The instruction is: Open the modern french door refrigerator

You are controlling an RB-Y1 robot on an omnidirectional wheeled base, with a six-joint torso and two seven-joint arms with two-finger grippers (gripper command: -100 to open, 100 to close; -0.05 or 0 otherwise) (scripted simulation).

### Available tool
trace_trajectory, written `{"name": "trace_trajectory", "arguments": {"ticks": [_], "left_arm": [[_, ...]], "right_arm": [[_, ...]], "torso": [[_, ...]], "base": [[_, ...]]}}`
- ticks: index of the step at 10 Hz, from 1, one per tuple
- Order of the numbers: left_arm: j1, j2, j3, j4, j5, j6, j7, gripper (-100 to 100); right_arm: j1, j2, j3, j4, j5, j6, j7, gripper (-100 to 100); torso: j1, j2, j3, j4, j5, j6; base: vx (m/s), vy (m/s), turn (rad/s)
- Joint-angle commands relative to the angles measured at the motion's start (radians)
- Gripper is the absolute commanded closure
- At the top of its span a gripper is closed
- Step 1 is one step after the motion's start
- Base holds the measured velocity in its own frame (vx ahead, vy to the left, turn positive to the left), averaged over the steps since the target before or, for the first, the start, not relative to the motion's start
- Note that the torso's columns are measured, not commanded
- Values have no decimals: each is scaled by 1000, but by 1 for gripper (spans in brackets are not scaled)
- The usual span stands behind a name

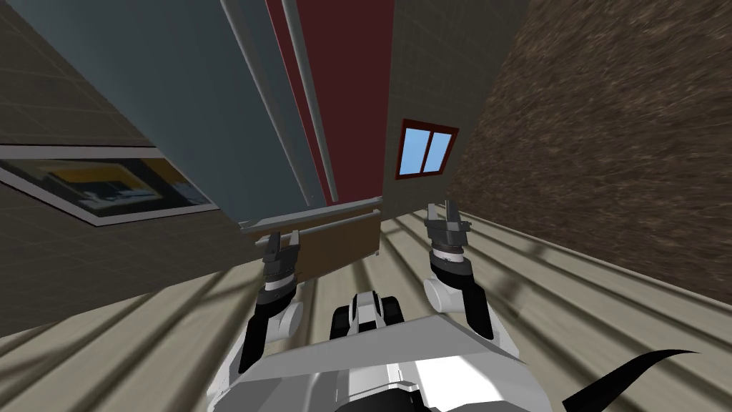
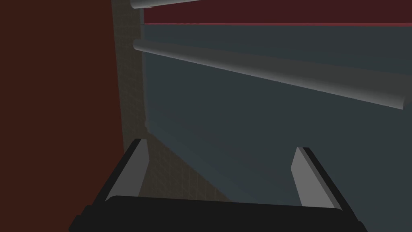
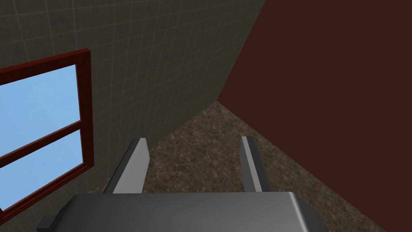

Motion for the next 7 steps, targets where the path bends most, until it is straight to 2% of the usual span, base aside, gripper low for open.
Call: {"name": "trace_trajectory", "arguments": {"ticks": [1, 7], "left_arm": [[-31, 1, -3, 51, 11, -40, -4, -100], [-94, -6, -10, 156, 32, -121, -11, -100]], "right_arm": [[0, 0, 0, 0, 0, 0, 0, 0], [0, 0, 0, 0, 0, 0, 0, 0]], "torso": [[0, 0, 0, 0, 0, 0], [0, -2, -1, 0, 0, 0]], "base": [[85, -32, -42], [92, -20, -41]]}}
